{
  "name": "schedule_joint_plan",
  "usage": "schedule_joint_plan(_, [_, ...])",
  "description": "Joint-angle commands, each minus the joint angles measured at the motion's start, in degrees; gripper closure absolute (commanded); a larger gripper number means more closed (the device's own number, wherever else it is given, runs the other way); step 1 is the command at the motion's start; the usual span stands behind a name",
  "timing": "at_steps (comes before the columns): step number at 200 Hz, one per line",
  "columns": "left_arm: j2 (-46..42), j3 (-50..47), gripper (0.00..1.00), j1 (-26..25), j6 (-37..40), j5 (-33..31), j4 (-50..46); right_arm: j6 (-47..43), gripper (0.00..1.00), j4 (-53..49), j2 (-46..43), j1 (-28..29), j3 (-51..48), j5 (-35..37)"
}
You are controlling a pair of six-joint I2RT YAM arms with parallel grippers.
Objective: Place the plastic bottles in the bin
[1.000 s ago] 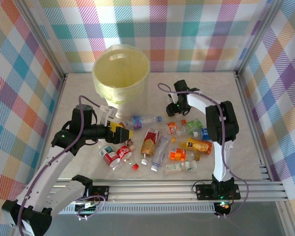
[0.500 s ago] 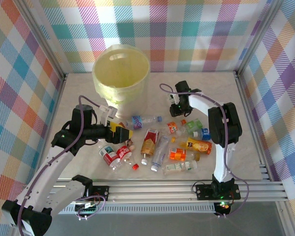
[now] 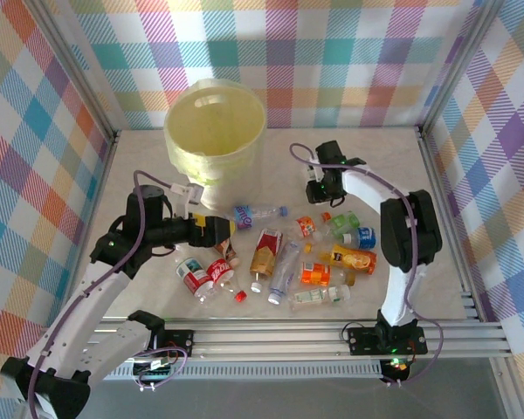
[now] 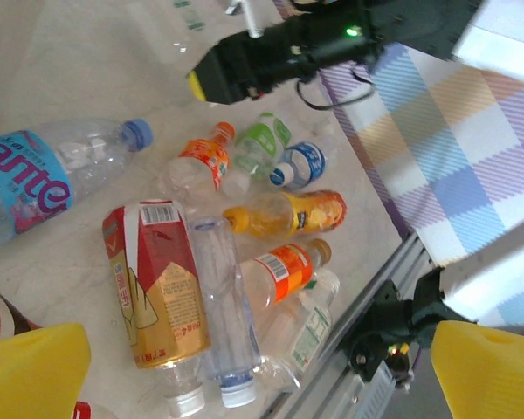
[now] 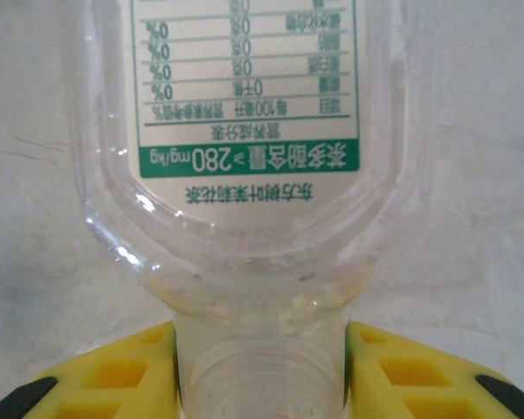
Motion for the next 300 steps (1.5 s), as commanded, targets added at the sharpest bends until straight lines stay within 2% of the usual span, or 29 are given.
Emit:
schedule_joint_plan(1, [-0.6,-0.3,0.00,-2.4,-5.7,-6.1,3.8,4.0,0.63,1.3,-6.2,0.2,-1.8,-1.1])
schedule_joint_plan(29, [1.5,-0.5,0.00,-4.9,-10.3,-7.6,8.8,7.4,0.63,2.9,-14.0,0.2,-7.3,-8.6])
schedule_joint_plan(57, [6.4,0.7,0.00,-7.5,-14.4,-7.4,12.9,11.5,0.63,6.3,-23.0,0.2,-14.5,-19.7])
schedule_joint_plan(96, [12.4,1.8,0.00,-10.3,-16.9,-5.9,23.6,16.5,0.63,10.6,-34.0,0.2,-21.6,-34.5])
schedule_joint_plan(123, [16.3,3.2,0.00,-10.9,-18.7,-3.5,31.4,20.7,0.63,12.7,-37.7,0.2,-22.0,-43.0])
schedule_joint_plan(157, [19.6,7.5,0.00,-12.1,-18.8,-1.4,34.3,26.7,0.63,14.7,-39.4,0.2,-21.7,-51.4])
schedule_joint_plan(183, [17.9,5.9,0.00,-12.5,-18.5,-1.8,38.5,31.6,0.62,22.4,-42.7,0.2,-25.2,-55.9])
schedule_joint_plan(224, [17.7,4.4,0.00,-12.5,-23.6,-1.9,44.7,41.4,0.61,30.6,-45.2,0.2,-26.1,-61.1])
schedule_joint_plan(264, [18.1,3.7,0.00,-12.6,-27.0,-1.3,51.5,51.3,0.61,40.7,-43.5,0.3,-27.0,-67.1])
schedule_joint_plan(300, [21.3,5.5,0.03,-12.6,-29.8,1.1,56.3,53.5,0.61,43.1,-44.1,0.5,-27.2,-68.9])
